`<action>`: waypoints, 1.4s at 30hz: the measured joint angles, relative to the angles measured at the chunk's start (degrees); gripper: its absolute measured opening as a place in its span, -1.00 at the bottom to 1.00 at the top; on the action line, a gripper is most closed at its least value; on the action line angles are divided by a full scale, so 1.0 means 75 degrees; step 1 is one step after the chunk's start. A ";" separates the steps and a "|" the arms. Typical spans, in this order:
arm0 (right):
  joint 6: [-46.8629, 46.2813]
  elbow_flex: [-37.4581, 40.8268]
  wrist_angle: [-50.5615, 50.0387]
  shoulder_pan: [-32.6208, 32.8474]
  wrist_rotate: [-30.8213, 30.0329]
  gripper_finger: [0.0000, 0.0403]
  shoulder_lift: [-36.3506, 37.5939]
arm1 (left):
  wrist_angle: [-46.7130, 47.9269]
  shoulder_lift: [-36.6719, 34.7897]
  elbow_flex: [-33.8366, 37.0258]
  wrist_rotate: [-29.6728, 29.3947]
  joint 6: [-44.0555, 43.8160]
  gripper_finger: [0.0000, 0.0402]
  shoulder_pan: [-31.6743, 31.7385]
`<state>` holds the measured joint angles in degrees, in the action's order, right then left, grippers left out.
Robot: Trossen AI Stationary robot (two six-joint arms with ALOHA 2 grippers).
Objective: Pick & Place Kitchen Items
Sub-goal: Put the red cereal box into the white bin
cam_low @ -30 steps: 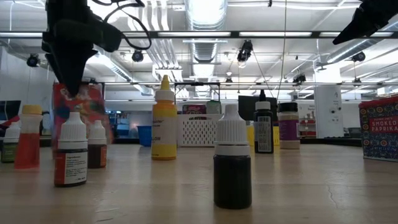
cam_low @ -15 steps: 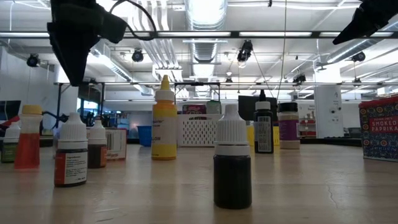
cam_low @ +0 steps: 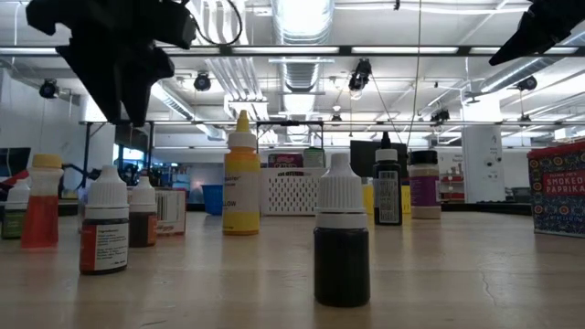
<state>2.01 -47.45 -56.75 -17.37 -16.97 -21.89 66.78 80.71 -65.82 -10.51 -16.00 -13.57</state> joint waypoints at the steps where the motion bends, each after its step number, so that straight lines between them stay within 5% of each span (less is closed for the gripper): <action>1: -0.0003 0.0001 -0.0003 -0.0003 -0.0001 -0.96 0.0000 | 0.0151 0.0000 0.0008 -0.0091 0.0116 0.27 0.0040; 11: 0.0011 -0.0001 0.0000 -0.0003 0.0000 -0.96 0.0000 | 0.0286 0.0486 0.0284 -0.0543 0.2020 0.61 0.0114; 18: -0.0005 0.0000 -0.0003 -0.0001 0.0000 -0.96 0.0000 | -0.0042 0.0948 0.0276 -0.0555 0.3670 0.63 0.0114; 29: 0.0003 0.0000 0.0000 -0.0003 -0.0001 -0.96 -0.0003 | -0.0185 0.0839 0.0379 0.0514 0.4164 0.62 0.0098; 37: 0.0005 0.0000 -0.0001 -0.0003 -0.0001 -0.96 0.0000 | -0.0664 0.0803 0.0575 0.0490 0.5255 0.62 0.0114; 42: -0.0005 -0.0001 0.0000 -0.0003 -0.0002 -0.96 -0.0001 | -0.0694 0.0790 0.0347 0.0466 0.4916 0.62 0.0109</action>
<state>1.97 -47.46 -56.75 -17.39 -16.99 -21.89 61.57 86.63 -63.22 -7.02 20.87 -12.75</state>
